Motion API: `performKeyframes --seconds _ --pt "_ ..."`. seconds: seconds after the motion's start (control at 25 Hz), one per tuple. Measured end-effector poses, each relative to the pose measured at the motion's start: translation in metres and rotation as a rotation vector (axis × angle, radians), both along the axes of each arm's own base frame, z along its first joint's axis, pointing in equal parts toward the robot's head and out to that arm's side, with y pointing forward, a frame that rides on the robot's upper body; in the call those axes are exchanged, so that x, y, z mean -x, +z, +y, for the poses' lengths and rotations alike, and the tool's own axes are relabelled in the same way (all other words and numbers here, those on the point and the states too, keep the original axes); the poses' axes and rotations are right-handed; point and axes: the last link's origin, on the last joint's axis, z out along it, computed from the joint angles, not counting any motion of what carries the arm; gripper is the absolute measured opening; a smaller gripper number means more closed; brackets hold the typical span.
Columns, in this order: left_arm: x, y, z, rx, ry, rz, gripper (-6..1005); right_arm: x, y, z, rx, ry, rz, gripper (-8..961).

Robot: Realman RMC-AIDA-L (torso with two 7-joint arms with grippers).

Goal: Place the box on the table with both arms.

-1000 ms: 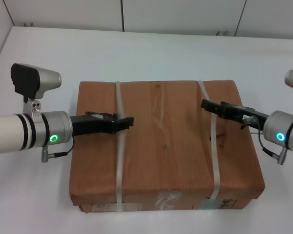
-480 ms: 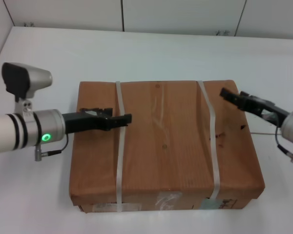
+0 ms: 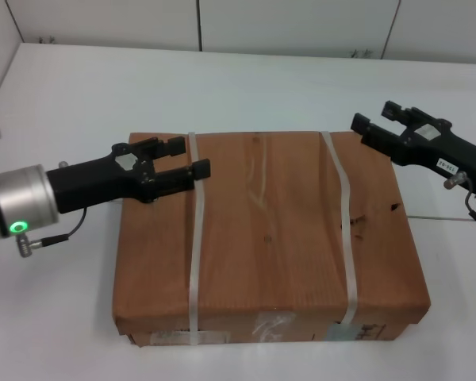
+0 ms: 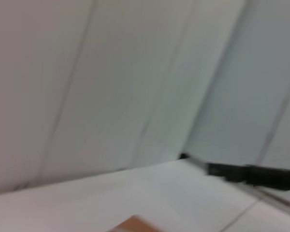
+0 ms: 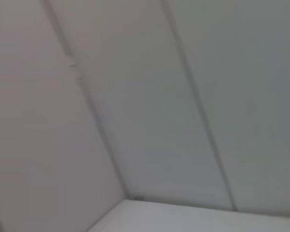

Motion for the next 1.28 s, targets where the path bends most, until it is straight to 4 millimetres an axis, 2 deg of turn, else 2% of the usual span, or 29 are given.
performKeyframes --seconds 0.12,0.32,0.52,0.76,1.28 --pt "-0.006 0.008 -0.01 0.035 -0.108 -0.02 766 0.01 0.0 -0.002 0.054 0.115 -0.06 848" --pt "-0.013 0.014 -0.022 0.097 -0.247 -0.001 766 0.032 -0.011 -0.011 0.205 0.308 -0.136 862" --pt "-0.021 0.015 -0.027 0.152 -0.326 -0.009 765 0.055 -0.016 -0.032 0.334 0.508 -0.115 863" --pt "-0.022 0.018 -0.029 0.174 -0.366 0.007 765 0.063 -0.013 -0.04 0.363 0.563 -0.064 863" --pt "-0.022 0.017 -0.029 0.16 -0.37 0.005 766 0.063 -0.009 -0.043 0.36 0.577 -0.044 861"
